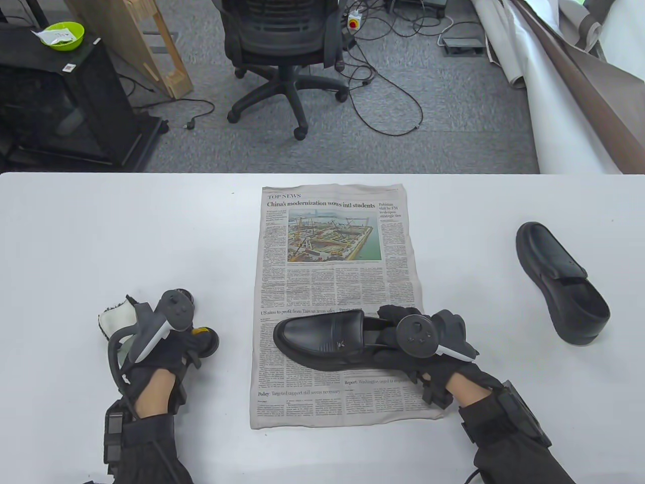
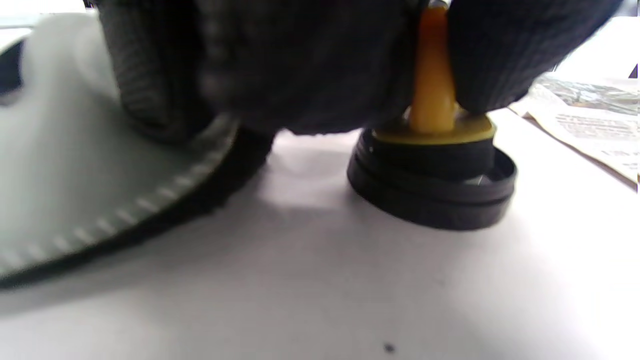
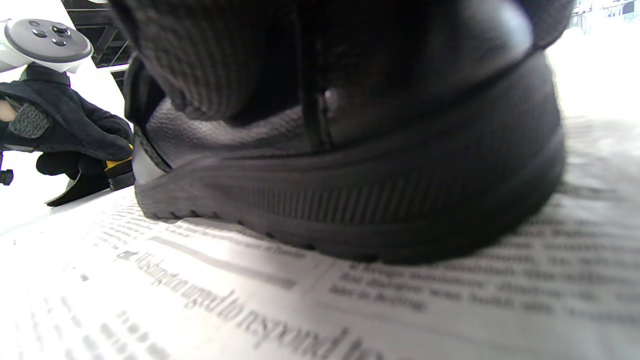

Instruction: Dip and apply built-in sponge shoe polish on shoes

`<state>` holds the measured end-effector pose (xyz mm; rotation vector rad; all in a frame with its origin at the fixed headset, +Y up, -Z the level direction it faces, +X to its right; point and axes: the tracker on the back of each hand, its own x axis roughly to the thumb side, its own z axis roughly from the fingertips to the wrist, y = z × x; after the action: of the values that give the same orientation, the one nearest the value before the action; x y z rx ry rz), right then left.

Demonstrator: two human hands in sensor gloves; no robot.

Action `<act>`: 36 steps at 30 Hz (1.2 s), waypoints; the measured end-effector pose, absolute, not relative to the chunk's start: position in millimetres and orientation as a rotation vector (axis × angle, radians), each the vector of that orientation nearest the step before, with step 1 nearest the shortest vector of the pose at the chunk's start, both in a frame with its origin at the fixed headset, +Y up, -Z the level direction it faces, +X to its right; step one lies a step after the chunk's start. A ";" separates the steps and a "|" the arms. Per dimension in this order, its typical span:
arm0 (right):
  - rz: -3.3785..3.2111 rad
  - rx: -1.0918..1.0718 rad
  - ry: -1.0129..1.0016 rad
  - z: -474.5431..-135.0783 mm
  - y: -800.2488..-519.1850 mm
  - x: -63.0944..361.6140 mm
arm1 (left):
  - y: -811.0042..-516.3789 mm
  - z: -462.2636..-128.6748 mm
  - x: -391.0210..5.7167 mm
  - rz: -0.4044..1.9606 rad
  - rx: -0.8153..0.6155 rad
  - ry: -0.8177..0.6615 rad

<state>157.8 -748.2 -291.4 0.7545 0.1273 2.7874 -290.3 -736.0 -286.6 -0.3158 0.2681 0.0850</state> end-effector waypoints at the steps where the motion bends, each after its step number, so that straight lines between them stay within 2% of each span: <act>1: 2.788 0.754 0.127 -291.4 -748.2 157.8 | -732.8 -285.9 -291.4 0.091 -0.310 0.270; 8: 2.785 0.754 0.128 -291.5 -748.3 157.7 | -700.2 -288.7 -312.2 0.178 -0.108 0.411; 15: 2.783 0.749 0.127 -291.3 -748.6 157.7 | -704.4 -316.6 -321.0 0.137 -0.049 0.494; 28: 2.765 0.763 0.136 -292.3 -748.7 158.4 | -727.2 -335.6 -315.2 0.040 -0.096 0.520; 36: 2.767 0.762 0.133 -292.4 -748.7 158.6 | -727.1 -335.4 -312.9 0.021 -0.106 0.510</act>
<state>158.6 -748.7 -292.4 0.7619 0.1329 2.7671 -312.9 -727.1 -335.4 -0.1057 0.5101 0.0211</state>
